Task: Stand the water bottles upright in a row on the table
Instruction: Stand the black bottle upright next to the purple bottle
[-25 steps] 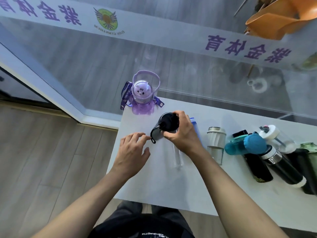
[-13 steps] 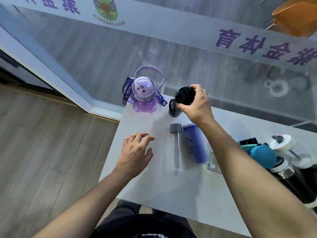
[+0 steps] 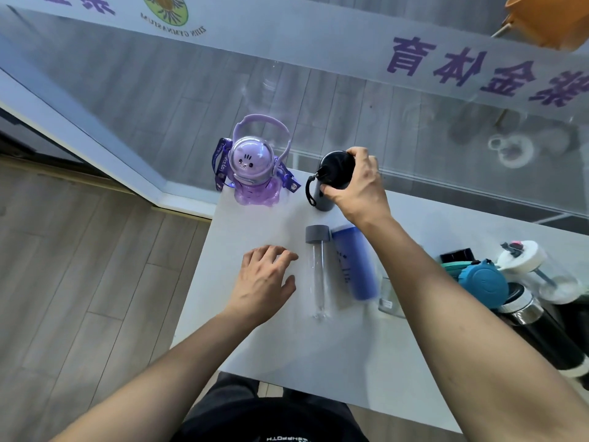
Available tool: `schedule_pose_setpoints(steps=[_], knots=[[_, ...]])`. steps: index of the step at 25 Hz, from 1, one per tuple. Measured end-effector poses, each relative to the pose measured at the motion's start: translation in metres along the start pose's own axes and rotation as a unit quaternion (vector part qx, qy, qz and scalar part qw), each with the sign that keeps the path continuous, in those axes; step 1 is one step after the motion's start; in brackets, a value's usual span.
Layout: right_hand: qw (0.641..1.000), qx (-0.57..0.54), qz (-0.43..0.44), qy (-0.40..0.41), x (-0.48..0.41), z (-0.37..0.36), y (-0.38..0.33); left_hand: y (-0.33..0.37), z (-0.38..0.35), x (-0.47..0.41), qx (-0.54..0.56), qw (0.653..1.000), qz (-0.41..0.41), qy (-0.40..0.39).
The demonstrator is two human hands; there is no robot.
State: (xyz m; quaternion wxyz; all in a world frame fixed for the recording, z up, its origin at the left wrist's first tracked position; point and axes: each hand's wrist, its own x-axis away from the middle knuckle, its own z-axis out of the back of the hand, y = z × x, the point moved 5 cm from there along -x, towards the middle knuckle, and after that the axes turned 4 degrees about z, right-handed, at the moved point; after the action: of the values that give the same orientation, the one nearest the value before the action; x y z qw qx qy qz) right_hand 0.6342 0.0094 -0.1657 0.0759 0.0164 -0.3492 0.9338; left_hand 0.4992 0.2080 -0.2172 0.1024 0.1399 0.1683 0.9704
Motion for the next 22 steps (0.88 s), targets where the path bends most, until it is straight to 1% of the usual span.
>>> schedule_pose_setpoints(steps=[4, 9, 12, 14, 16, 19, 22], knots=[[1.0, 0.002, -0.006, -0.019, 0.001, 0.001, 0.0, 0.01, -0.027, -0.009, 0.0, 0.997, 0.023, -0.074], [1.0, 0.009, 0.002, -0.027, 0.002, 0.005, 0.002, 0.018, -0.052, -0.022, -0.033, 0.99, 0.082, -0.114], [0.999, -0.01, -0.012, -0.036, 0.009, 0.008, 0.01, 0.02, -0.065, -0.024, -0.038, 0.98, 0.142, -0.133], [0.999, -0.024, -0.012, -0.017, 0.022, 0.014, 0.022, 0.022, -0.071, -0.025, -0.027, 0.974, 0.179, -0.137], [0.999, -0.032, -0.002, 0.023, 0.044, 0.022, 0.033, 0.025, -0.075, -0.027, -0.014, 0.968, 0.209, -0.137], [0.997, -0.049, -0.007, 0.064, 0.084, 0.024, 0.045, 0.028, -0.082, -0.028, 0.066, 0.952, 0.259, -0.147], [0.997, -0.052, -0.02, 0.048, 0.12, 0.015, 0.05, 0.024, -0.083, -0.022, 0.181, 0.929, 0.288, -0.146]])
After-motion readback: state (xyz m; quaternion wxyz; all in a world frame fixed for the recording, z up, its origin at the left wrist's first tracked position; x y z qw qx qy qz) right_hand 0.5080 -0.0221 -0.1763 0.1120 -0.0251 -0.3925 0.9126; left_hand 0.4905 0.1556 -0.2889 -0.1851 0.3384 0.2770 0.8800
